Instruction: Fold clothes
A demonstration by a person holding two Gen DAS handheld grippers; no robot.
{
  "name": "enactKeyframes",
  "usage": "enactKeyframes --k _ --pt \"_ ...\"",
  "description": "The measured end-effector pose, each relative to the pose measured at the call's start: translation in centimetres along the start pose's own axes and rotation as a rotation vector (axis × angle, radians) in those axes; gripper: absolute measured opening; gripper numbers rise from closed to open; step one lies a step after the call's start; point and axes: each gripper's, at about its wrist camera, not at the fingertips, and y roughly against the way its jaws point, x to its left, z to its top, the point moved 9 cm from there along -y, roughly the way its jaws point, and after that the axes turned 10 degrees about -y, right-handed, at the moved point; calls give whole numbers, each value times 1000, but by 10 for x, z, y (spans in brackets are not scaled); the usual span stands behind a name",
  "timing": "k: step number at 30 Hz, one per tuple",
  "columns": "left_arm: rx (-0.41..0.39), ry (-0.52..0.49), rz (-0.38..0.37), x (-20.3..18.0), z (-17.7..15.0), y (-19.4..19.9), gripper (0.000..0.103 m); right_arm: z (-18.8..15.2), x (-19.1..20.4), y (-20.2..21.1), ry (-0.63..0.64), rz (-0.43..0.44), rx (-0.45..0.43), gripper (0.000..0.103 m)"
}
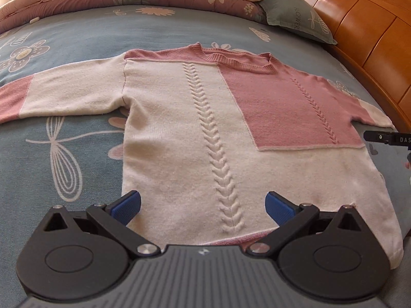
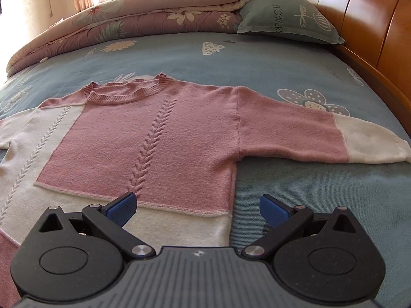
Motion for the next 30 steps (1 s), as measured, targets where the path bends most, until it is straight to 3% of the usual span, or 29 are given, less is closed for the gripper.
enactKeyframes --k 6,14,19,23,24,28,30 --pt "-8 19 36 0 2 11 102 50 -56 -5 -109 48 -56 103" --pt "23 28 77 -1 6 5 102 121 -170 -47 -413 72 -119 103" --pt "49 22 88 -5 9 -5 102 127 -200 -84 -559 204 -50 103" --pt "64 4 85 -14 14 -16 102 116 -216 -92 -597 271 -8 103" --pt "65 1 78 -16 16 -19 102 116 -224 -88 -599 273 -18 103" --pt "77 -27 69 -27 20 -28 102 120 -269 -66 -623 107 -110 103" --pt "78 -40 61 -33 23 -32 102 121 -271 -64 -633 152 -98 103"
